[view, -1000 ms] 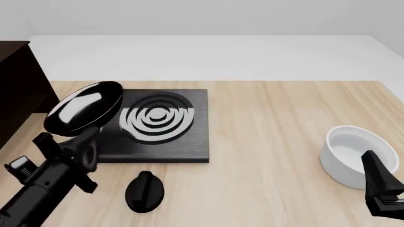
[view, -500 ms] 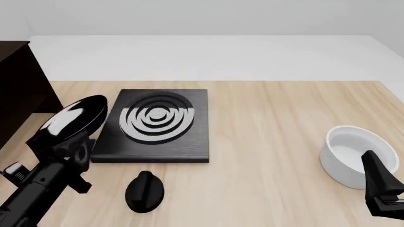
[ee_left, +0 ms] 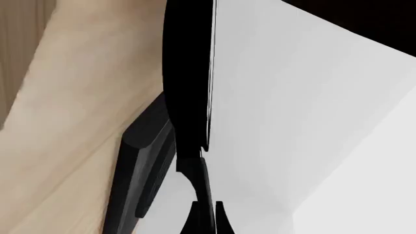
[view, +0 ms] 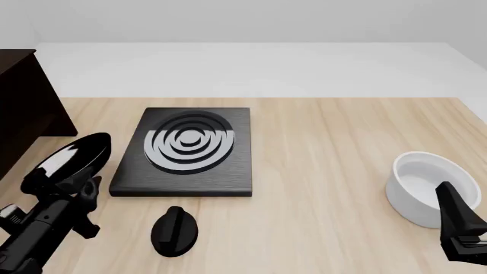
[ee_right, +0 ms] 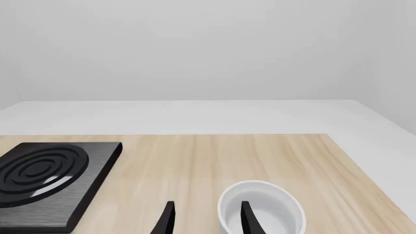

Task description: Put the frying pan under the cabinet shelf.

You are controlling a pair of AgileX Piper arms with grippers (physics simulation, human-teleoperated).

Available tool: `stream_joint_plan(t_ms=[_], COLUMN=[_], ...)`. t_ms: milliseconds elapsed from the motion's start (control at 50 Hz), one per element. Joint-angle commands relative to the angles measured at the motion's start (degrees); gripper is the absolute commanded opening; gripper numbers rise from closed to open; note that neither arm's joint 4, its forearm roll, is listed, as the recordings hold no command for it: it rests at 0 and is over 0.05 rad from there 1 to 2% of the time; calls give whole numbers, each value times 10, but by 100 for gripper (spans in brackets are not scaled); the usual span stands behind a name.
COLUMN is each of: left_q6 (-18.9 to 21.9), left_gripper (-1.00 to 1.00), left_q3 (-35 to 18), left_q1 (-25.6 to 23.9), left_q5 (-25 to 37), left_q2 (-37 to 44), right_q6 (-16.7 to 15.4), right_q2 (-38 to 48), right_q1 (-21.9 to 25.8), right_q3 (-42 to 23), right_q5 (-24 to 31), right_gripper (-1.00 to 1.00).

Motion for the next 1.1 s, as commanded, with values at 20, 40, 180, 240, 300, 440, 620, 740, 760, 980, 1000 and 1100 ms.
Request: stream_joint_plan(t_ms=[20,40,180,240,300,440,620,740,760,980,1000,1100], left_q6=[-3,-3,-27,-1,-9,-1,25,42,42,57,57,76], left_gripper=[-100,-100,-100,-100,-100,-100,-100,-100,-100,-100,-100,-100], left_q3=[0,0,0,0,0,0,0,0,0,0,0,0], left_q1=[30,30,43,71,79,109,192,250,250,275,275,303], left_q5=[-9,-9,-9,-9,-9,-9,-9,-9,-9,-9,-9,-9], left_q2=[29,29,56,60,71,82,73,76,76,91,91,104], right_q6=[0,0,0,0,0,0,0,0,0,0,0,0], right_q2=[0,0,0,0,0,0,0,0,0,0,0,0], right_q1=[0,0,0,0,0,0,0,0,0,0,0,0], right_q3=[0,0,0,0,0,0,0,0,0,0,0,0], right_q5=[0,0,0,0,0,0,0,0,0,0,0,0], right_gripper=[100,100,100,100,100,100,100,100,100,100,100,100])
